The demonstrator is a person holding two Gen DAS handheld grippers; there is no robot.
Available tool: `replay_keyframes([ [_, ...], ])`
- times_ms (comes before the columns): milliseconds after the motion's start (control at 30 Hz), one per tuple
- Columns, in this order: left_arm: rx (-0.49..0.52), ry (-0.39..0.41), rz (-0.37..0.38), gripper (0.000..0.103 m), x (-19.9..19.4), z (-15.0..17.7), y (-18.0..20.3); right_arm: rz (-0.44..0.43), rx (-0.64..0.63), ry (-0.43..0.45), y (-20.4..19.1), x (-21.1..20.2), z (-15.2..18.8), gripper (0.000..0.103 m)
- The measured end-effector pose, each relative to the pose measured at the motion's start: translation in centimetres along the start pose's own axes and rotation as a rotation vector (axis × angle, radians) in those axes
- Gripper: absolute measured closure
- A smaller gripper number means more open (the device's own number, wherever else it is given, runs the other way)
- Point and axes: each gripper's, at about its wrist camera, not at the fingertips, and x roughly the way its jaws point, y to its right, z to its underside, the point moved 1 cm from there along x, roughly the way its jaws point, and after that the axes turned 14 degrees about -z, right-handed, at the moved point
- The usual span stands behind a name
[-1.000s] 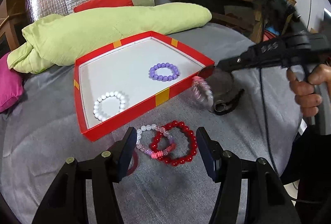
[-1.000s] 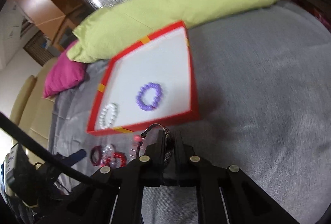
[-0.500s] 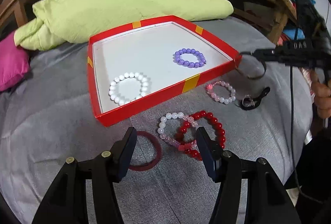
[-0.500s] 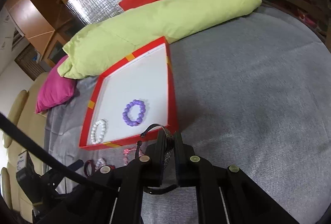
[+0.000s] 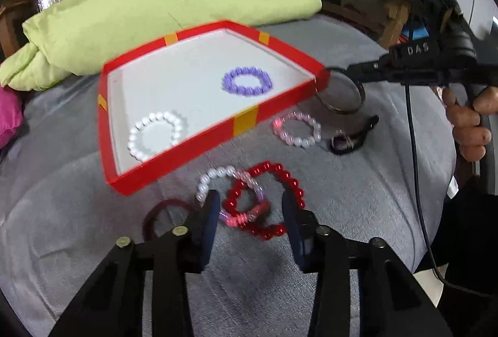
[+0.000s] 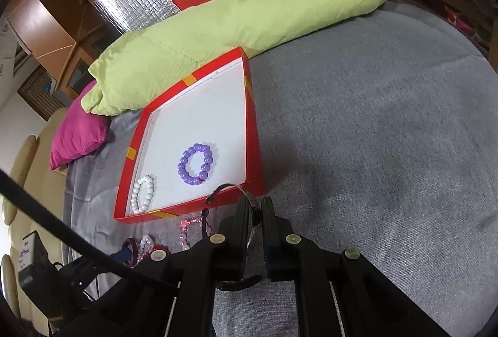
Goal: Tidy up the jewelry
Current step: 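Grasp the silver bangle with the right tool while the left grasps the pink beaded bracelet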
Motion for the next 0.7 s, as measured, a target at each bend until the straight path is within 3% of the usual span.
replay_keyframes([
  [67, 0.001, -0.006, 0.018, 0.077, 0.2, 0.0, 0.3, 0.004, -0.004, -0.005, -0.1, 0.2, 0.1, 0.094],
  [300, 0.013, -0.059, 0.015, 0.078, 1.7, -0.1, 0.9, 0.004, -0.002, -0.012, -0.1, 0.3, 0.1, 0.094],
  [500, 0.004, -0.045, 0.014, 0.079, 1.8, -0.1, 0.9, -0.002, 0.001, -0.004, 0.0, 0.0, 0.1, 0.094],
  [567, 0.004, -0.038, 0.009, 0.091, 1.8, -0.1, 0.8, -0.005, -0.003, -0.005, -0.1, 0.0, 0.1, 0.094],
  [700, 0.022, -0.028, 0.007, 0.094, 1.7, -0.1, 0.9, -0.013, 0.008, -0.035, 0.0, 0.4, 0.2, 0.094],
])
